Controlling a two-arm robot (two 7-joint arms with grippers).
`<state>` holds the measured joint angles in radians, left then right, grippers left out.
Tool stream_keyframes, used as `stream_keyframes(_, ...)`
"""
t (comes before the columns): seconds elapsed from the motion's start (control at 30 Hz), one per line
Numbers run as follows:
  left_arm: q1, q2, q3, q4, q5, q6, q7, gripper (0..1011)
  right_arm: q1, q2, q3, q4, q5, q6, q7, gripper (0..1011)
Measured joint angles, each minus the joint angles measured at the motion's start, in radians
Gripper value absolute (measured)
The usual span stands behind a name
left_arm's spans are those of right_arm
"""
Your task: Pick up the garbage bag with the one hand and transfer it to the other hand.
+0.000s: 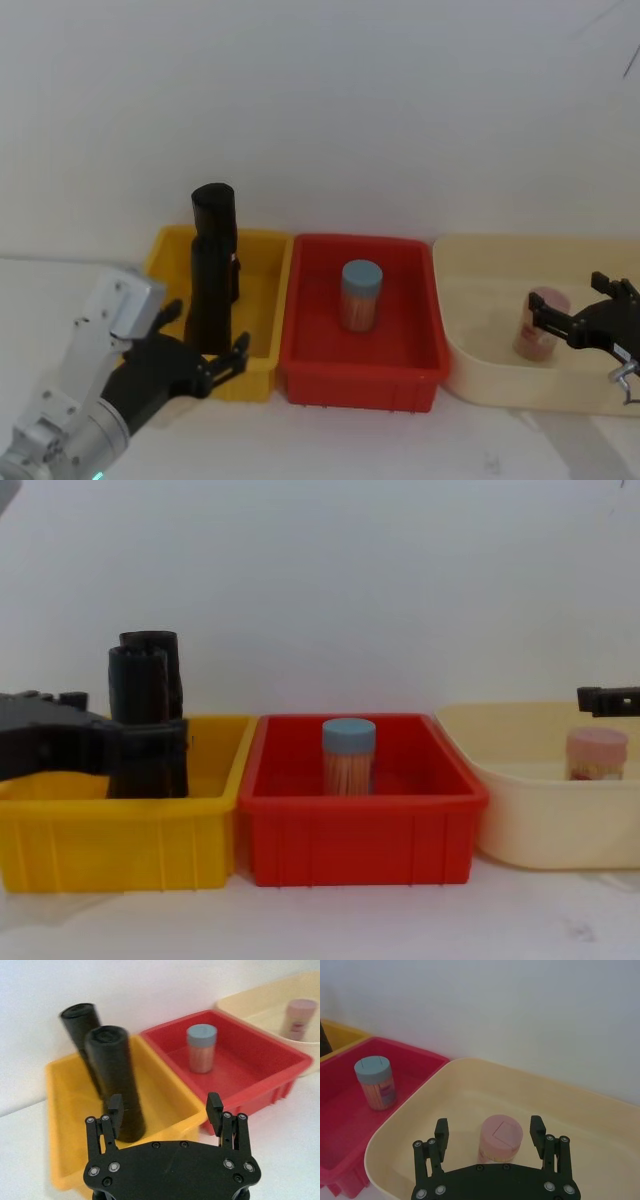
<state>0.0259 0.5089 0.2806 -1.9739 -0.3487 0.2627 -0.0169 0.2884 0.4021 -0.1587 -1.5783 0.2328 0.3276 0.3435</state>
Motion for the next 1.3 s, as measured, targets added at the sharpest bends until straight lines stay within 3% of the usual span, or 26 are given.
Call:
stream_keyframes(0.27, -0.019, -0.008, -0.027, 0.003, 0.015, 0.052, 0.044, 1002, -0.003, 0.0, 0.002, -0.002, 0.002, -0.001, 0.0, 1000)
stream_keyframes(0.47, -0.075, -0.015, -0.032, 0.061, 0.015, 0.071, 0.03, 1002, -0.004, 0.0, 0.003, -0.003, 0.003, -0.002, 0.0, 999)
stream_keyframes(1.03, -0.248, -0.041, -0.003, 0.282, -0.025, 0.074, -0.128, 1002, -0.005, 0.0, 0.004, -0.004, 0.004, -0.001, 0.0, 1000)
stream_keyframes(1.3, -0.358, -0.061, 0.035, 0.423, -0.034, 0.051, -0.237, 1002, -0.005, 0.0, 0.004, -0.004, 0.004, -0.001, 0.0, 1000)
